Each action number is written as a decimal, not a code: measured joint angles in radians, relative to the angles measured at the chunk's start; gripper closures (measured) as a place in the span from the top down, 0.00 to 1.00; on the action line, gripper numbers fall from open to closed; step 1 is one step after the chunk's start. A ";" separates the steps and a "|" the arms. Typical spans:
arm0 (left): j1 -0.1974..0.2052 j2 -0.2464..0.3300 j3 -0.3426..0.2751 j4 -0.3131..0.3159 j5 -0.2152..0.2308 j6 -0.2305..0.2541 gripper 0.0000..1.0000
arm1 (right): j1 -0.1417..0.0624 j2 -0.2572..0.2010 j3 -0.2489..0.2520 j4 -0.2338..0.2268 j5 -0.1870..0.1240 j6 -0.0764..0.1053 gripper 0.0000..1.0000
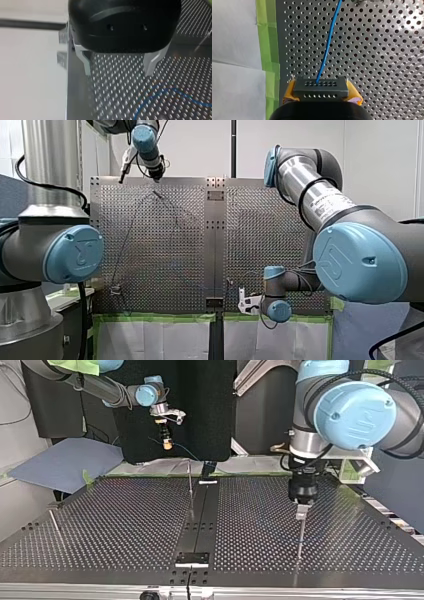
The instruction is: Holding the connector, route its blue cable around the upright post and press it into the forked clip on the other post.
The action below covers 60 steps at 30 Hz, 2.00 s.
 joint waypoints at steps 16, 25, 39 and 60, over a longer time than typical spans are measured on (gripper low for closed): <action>-0.151 -0.147 0.000 0.152 -0.135 0.152 1.00 | 0.007 0.000 0.000 0.025 -0.003 0.003 0.00; -0.237 -0.237 0.000 0.242 -0.225 0.242 1.00 | 0.007 0.000 0.000 0.024 -0.006 0.003 0.00; -0.212 -0.383 0.022 0.388 -0.372 0.389 1.00 | 0.008 0.000 0.000 0.026 -0.012 0.000 0.00; -0.169 -0.406 0.053 0.586 -0.408 0.548 1.00 | 0.014 0.000 0.000 0.027 -0.015 0.000 0.00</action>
